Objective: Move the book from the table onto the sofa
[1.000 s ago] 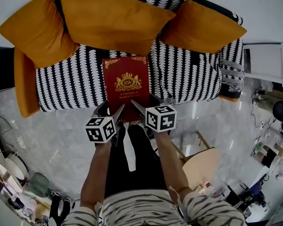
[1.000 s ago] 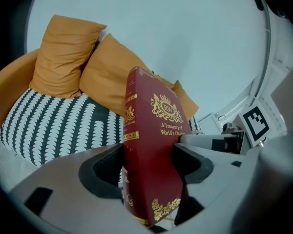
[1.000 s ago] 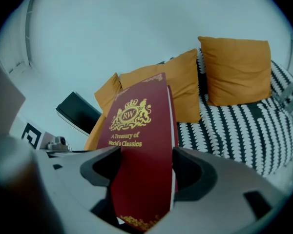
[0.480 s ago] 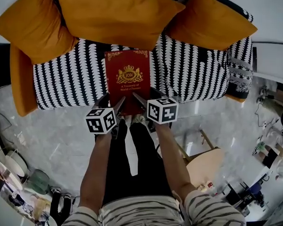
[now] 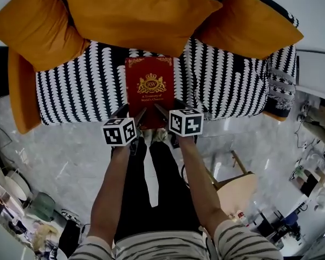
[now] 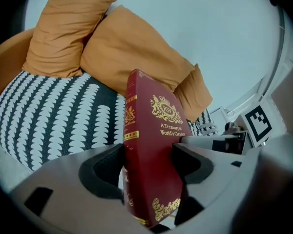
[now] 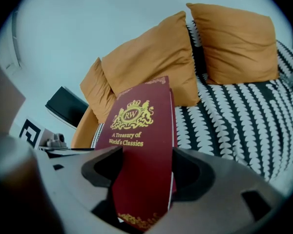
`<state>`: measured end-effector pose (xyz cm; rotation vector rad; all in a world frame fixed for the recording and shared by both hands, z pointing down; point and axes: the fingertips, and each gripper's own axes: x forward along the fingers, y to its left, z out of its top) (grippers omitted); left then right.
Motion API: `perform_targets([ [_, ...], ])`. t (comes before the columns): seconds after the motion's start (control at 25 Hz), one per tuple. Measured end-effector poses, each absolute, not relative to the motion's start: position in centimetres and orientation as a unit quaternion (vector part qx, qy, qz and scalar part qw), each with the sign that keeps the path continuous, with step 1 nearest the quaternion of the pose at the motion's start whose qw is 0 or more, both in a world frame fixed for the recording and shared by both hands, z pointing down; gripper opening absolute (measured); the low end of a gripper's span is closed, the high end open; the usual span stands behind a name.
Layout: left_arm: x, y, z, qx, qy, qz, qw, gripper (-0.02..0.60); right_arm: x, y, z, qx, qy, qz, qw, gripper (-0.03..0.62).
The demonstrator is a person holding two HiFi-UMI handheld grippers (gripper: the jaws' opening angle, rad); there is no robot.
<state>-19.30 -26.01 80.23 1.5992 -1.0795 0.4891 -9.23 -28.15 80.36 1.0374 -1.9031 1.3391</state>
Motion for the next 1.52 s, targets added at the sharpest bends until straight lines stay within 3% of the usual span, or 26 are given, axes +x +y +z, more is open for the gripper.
perform_targets([
  [1.52, -20.3, -26.3, 88.8, 0.629, -0.459, 0.239, 0.580, 0.324, -10.4, -29.0, 88.9, 0.375, -0.674, 0.527, 0.356, 0.319],
])
